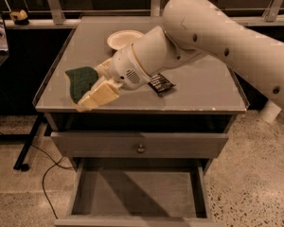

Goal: Place sponge into middle drawer

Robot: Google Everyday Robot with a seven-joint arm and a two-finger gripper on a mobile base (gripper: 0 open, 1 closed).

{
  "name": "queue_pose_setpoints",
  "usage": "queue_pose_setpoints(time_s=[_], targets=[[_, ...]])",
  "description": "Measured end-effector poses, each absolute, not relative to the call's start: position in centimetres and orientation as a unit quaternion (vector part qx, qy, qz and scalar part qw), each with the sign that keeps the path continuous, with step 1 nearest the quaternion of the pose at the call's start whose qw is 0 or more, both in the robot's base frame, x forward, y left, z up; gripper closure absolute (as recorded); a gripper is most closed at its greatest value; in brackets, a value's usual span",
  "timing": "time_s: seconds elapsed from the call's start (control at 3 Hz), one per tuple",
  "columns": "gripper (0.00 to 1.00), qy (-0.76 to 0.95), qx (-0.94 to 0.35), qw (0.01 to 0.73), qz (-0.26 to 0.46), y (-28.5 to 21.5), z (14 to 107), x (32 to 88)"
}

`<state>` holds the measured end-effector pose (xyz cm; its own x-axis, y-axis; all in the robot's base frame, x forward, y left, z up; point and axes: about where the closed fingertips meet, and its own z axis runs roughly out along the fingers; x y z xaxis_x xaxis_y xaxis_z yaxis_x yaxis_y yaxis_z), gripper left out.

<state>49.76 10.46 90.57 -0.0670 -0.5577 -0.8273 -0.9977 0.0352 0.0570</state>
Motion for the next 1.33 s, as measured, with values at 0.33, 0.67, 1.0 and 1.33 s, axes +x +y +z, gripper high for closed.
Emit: queue_pose_setpoints(time_s=[0.33,0.67,1.0,1.33], targets=[[1.00,0.615,-0.621,0.320,0.367,10.8,90.0,47.2],[1.00,0.609,-0.611,0.335,0.379,9.9,89.1,44.0],[1.00,0.637,-0.571,0.358,0.374,8.7,87.6,41.5],[1.00,0.691,-0.517,0.372,0.342,7.8,85.3,40.4]])
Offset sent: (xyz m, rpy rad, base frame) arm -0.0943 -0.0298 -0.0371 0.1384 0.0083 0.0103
